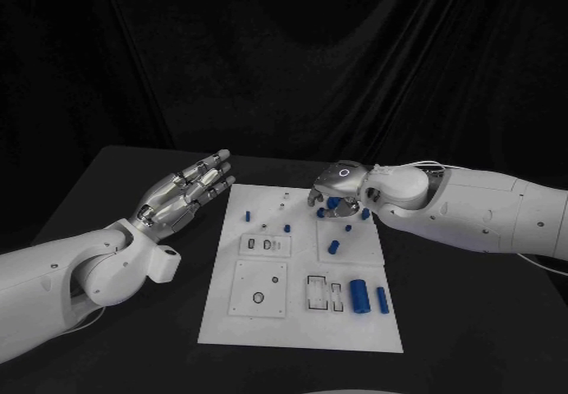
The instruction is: Assemble the parts on the task board
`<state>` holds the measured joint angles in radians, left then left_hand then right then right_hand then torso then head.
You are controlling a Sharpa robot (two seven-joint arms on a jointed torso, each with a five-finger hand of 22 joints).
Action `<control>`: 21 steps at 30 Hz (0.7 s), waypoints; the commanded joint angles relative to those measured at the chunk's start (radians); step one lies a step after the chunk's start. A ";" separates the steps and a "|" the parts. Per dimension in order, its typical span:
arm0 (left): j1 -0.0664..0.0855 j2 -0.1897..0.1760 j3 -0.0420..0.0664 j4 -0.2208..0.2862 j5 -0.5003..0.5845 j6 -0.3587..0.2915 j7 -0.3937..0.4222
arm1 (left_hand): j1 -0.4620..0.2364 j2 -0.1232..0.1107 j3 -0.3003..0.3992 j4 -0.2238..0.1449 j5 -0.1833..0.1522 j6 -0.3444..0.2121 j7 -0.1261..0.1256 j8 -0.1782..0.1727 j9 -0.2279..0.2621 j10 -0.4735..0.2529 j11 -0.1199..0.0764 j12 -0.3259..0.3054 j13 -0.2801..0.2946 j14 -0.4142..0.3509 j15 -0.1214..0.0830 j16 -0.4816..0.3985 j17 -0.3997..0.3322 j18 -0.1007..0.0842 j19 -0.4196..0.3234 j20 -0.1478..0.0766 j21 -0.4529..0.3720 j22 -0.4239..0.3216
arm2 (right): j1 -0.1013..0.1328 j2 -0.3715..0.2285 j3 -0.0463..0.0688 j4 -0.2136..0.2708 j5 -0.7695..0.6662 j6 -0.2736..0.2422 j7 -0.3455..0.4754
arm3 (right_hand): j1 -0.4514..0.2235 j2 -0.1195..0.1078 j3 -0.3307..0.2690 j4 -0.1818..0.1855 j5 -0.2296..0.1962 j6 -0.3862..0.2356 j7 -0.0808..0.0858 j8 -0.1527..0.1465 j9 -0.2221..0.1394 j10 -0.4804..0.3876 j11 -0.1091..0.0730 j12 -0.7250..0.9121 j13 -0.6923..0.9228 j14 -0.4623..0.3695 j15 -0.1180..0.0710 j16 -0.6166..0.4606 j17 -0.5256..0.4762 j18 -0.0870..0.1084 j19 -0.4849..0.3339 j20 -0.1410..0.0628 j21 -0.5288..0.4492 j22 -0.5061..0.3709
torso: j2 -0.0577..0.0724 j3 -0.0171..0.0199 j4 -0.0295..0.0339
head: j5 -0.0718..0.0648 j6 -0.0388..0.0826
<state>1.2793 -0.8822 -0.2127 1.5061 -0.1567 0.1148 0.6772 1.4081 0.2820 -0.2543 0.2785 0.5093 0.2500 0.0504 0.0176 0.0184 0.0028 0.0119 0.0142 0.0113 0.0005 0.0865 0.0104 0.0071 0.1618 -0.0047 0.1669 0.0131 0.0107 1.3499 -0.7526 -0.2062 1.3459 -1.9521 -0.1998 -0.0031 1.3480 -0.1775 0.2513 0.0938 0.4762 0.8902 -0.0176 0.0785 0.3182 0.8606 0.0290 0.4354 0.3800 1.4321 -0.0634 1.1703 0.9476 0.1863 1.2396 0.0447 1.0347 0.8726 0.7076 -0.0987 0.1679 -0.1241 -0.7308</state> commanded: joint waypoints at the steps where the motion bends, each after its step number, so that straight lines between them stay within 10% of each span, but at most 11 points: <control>1: 0.000 0.003 0.001 0.000 -0.002 0.022 0.119 | 0.014 -0.001 0.070 0.003 0.017 -0.005 0.004 0.014 0.013 -0.003 0.010 -0.014 -0.011 -0.001 0.017 -0.010 -0.007 -0.018 0.005 0.010 -0.013 -0.011 | -0.006 0.001 0.001 -0.009 0.017 -0.004 -0.014 | -0.030 -0.003 0.039 -0.003 0.014 0.008 0.007 0.008 0.019 -0.029 0.007 0.024 0.022 -0.001 0.002 0.006 -0.004 -0.039 -0.012 0.003 0.016 0.018 | -0.002 -0.0002 -0.0004 | 0.000 -0.002; 21: -0.001 0.006 0.001 -0.005 -0.002 0.028 0.101 | 0.015 -0.001 0.072 0.002 0.018 -0.002 0.009 0.015 0.013 -0.003 0.014 -0.014 -0.011 -0.001 0.021 -0.010 -0.007 -0.016 0.005 0.017 -0.013 -0.011 | -0.028 0.023 0.001 -0.064 0.041 -0.042 0.040 | -0.025 0.016 0.085 -0.032 0.022 0.041 0.031 0.050 0.113 -0.021 0.000 0.058 0.065 0.002 -0.001 0.022 0.018 -0.043 -0.007 0.002 0.032 0.058 | -0.005 -0.0001 -0.0008 | 0.008 -0.018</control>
<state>1.2789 -0.8784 -0.2128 1.5008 -0.1571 0.1270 0.6773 1.4081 0.2820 -0.2542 0.2785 0.5093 0.2501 0.0505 0.0176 0.0183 0.0018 0.0134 0.0142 0.0113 -0.0030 0.1003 0.0104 0.0071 0.1619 -0.0075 0.1806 0.0131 0.0107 1.3250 -0.7296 -0.2062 1.2843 -1.9199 -0.2120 0.0234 1.3376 -0.1668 0.3092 0.0608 0.4918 0.9228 0.0139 0.1100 0.4145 0.8448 0.0339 0.4737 0.4247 1.4321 -0.0635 1.1705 0.9500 0.1863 1.2326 0.0516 1.0349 0.9118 0.7022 -0.0988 0.1671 -0.1169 -0.7471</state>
